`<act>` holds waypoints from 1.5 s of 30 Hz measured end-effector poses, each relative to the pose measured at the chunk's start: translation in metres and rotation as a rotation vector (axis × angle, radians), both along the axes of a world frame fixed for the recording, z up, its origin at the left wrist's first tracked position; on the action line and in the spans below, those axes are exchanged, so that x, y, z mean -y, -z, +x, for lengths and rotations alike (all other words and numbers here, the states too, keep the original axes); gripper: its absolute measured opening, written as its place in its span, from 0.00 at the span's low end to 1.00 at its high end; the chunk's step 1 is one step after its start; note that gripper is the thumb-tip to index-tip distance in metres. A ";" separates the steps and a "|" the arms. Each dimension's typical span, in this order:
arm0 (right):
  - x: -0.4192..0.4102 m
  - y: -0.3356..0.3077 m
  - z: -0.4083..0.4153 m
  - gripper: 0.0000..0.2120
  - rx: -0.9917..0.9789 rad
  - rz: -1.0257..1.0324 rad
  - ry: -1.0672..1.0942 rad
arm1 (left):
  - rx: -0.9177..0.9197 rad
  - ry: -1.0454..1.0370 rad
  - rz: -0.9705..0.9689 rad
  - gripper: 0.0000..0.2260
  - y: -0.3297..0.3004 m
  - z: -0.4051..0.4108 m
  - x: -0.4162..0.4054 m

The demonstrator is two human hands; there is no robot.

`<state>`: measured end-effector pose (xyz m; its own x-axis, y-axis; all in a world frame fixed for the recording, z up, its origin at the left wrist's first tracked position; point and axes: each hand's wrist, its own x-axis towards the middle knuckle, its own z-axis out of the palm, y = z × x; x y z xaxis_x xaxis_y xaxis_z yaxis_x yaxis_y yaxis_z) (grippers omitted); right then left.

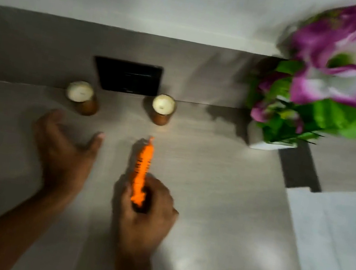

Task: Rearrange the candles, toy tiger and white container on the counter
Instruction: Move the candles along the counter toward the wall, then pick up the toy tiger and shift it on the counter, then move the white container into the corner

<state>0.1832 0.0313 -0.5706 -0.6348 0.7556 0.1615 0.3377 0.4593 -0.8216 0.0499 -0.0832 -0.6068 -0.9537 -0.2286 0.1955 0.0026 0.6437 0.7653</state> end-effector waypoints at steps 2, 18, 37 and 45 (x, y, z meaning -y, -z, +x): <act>-0.020 0.005 -0.002 0.12 -0.027 0.103 0.034 | 0.009 0.020 0.003 0.35 0.007 -0.003 0.002; -0.168 0.016 -0.034 0.34 -0.077 -0.138 0.199 | 0.021 -0.042 -0.101 0.28 0.008 -0.008 0.002; 0.068 0.025 -0.113 0.41 0.569 0.658 -1.116 | 0.747 -0.404 -0.074 0.39 -0.106 0.041 0.177; 0.070 0.019 -0.112 0.41 0.633 0.731 -1.078 | 0.222 -0.461 0.049 0.46 -0.093 0.006 0.150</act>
<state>0.0711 -0.0389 -0.5893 -0.9410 -0.2540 -0.2234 -0.2260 0.9635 -0.1436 0.0564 -0.2334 -0.5141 -0.7688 -0.6391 -0.0221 -0.4391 0.5026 0.7447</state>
